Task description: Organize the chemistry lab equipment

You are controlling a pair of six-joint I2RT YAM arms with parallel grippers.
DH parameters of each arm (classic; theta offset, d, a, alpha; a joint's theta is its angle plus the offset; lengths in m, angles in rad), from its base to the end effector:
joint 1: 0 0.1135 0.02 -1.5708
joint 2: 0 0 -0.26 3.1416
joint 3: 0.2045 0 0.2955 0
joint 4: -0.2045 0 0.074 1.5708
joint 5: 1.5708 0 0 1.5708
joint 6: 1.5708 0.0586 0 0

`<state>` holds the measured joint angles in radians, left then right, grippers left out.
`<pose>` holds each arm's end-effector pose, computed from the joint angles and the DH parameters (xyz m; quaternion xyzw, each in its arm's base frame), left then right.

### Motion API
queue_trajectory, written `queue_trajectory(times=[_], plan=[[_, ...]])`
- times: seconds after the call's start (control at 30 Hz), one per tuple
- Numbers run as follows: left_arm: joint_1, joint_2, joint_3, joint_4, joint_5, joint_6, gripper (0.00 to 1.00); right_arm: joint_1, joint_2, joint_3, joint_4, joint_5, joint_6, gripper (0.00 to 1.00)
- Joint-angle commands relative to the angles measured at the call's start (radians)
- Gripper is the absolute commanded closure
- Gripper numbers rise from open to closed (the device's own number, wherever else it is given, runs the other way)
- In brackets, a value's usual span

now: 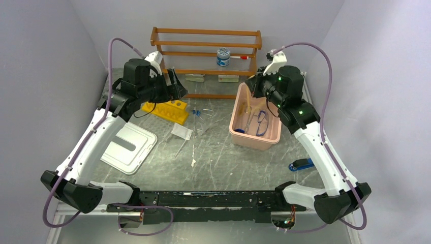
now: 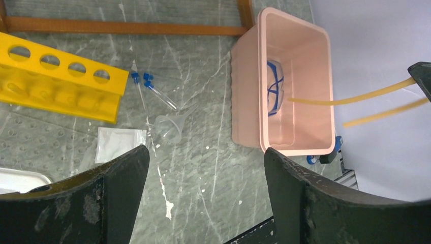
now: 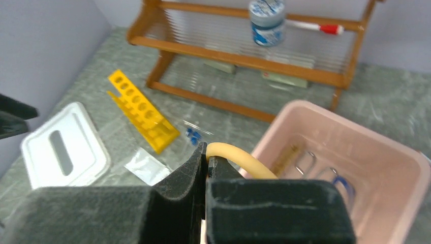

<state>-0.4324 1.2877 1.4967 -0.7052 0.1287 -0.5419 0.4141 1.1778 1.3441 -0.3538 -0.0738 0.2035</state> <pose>0.3002 -0.1469 0.4190 -0.0140 0.8578 -0.2879 0.4255 0.2967 0.1351 0.4361 -0.1043 0.7629 0.2208 0.5986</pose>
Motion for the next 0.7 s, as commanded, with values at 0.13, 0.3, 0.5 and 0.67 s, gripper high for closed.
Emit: queue_trajectory(times=[0.13, 0.3, 0.5, 0.67], plan=[[0.009, 0.01, -0.043, 0.039, 0.04, 0.019, 0.14, -0.055, -0.022, -0.146, -0.054, 0.057, -0.002, 1.0], [0.009, 0.017, -0.064, 0.039, 0.045, 0.018, 0.15, -0.084, -0.023, -0.255, -0.019, 0.035, 0.045, 1.0], [0.009, 0.027, -0.082, 0.038, 0.045, 0.019, 0.15, -0.099, 0.033, -0.365, 0.006, -0.114, 0.11, 1.0], [0.009, 0.023, -0.101, 0.033, 0.045, 0.014, 0.16, -0.105, 0.095, -0.394, 0.061, -0.141, 0.209, 1.0]])
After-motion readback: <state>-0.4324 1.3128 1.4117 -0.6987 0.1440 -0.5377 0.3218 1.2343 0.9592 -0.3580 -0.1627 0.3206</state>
